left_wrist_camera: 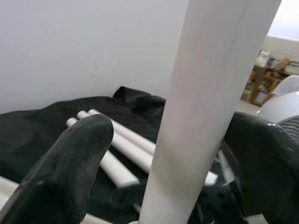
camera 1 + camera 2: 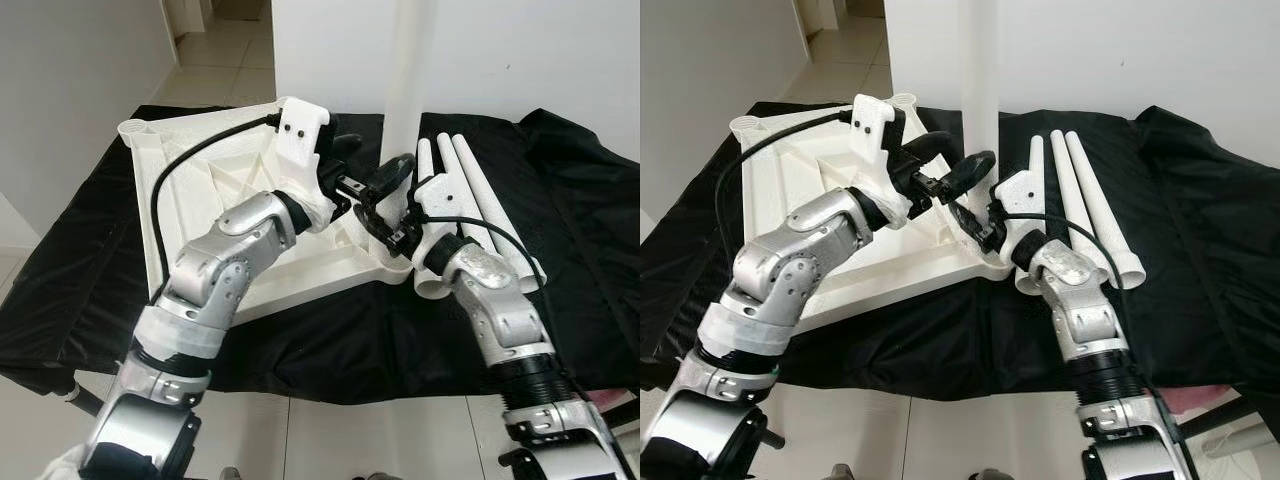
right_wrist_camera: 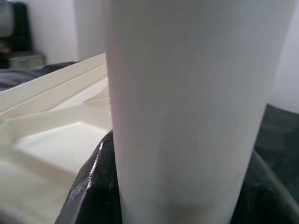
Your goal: Building children table
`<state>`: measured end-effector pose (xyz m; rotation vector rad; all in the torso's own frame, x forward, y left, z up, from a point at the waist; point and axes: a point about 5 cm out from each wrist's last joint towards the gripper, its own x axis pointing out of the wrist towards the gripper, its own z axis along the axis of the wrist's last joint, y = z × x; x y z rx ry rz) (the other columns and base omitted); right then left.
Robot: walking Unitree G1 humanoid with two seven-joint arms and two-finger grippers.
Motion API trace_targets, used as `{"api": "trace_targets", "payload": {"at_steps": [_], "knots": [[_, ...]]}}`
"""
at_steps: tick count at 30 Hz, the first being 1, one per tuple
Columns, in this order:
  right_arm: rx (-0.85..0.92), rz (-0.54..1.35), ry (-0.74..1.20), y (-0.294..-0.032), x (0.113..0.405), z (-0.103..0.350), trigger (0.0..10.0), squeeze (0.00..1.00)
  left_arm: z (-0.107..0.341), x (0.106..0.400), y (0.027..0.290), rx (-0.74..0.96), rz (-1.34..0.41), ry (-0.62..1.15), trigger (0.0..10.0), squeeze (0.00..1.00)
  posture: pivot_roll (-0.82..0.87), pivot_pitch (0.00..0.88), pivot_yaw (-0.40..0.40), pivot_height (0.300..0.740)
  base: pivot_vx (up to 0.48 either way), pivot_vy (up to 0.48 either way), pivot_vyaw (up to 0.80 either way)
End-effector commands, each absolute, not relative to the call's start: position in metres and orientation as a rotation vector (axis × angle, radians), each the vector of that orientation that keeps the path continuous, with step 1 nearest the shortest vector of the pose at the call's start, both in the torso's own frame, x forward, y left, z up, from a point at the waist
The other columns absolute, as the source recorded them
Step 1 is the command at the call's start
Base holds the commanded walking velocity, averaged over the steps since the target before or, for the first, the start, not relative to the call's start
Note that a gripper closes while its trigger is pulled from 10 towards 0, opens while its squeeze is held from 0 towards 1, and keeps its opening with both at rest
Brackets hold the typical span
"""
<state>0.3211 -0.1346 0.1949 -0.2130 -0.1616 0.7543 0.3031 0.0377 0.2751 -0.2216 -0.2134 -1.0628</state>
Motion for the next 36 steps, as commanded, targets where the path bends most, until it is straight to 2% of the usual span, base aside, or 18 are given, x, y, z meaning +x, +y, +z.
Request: {"api": "trace_targets", "payload": {"at_steps": [1,8,13,17,18,19,21,22,36], "knots": [[-0.206,0.812,-0.147,-0.132,0.317,0.194,10.0,0.0,0.285,0.278,0.031,-0.155,-1.53,-0.298,10.0,0.0,-0.05,0.0,0.004,0.74,0.0,0.0,0.0],[-0.186,1.072,-0.039,-0.141,0.292,0.185,10.0,0.0,0.291,0.257,0.044,-0.195,-1.772,-0.233,10.0,0.0,-0.05,0.0,0.01,0.74,0.0,0.0,0.0],[-0.165,1.128,-0.01,-0.143,0.286,0.184,10.0,0.0,0.292,0.254,0.048,-0.211,-1.806,-0.208,10.0,0.0,-0.05,0.0,0.012,0.74,0.0,0.0,0.0],[-0.134,1.18,0.019,-0.142,0.282,0.183,10.0,0.0,0.293,0.246,0.056,-0.25,-1.9,-0.156,10.0,0.0,-0.05,0.0,0.013,0.74,0.0,0.0,0.0],[-0.136,1.188,0.021,-0.141,0.282,0.182,10.0,0.0,0.295,0.245,0.056,-0.262,-1.914,-0.153,5.3,0.0,-0.05,0.0,0.014,0.74,0.0,0.0,0.0],[-0.136,1.194,0.026,-0.14,0.282,0.182,10.0,0.0,0.296,0.244,0.057,-0.278,-1.925,-0.152,1.8,0.0,-0.05,0.0,0.014,0.74,0.0,0.0,0.0],[-0.137,1.197,0.029,-0.14,0.282,0.182,10.0,0.0,0.298,0.243,0.057,-0.288,-1.931,-0.15,1.8,0.0,-0.05,0.0,0.014,0.74,0.0,0.0,0.0],[-0.13,1.204,0.032,-0.139,0.282,0.182,10.0,0.0,0.299,0.243,0.057,-0.283,-1.929,-0.149,0.0,0.0,-0.05,0.0,0.013,0.74,0.0,0.0,0.0],[-0.097,1.266,0.065,-0.133,0.276,0.181,10.0,0.0,0.304,0.239,0.058,-0.3,-1.947,-0.126,0.0,0.0,-0.05,0.0,0.009,0.74,0.0,0.0,0.0]]}}
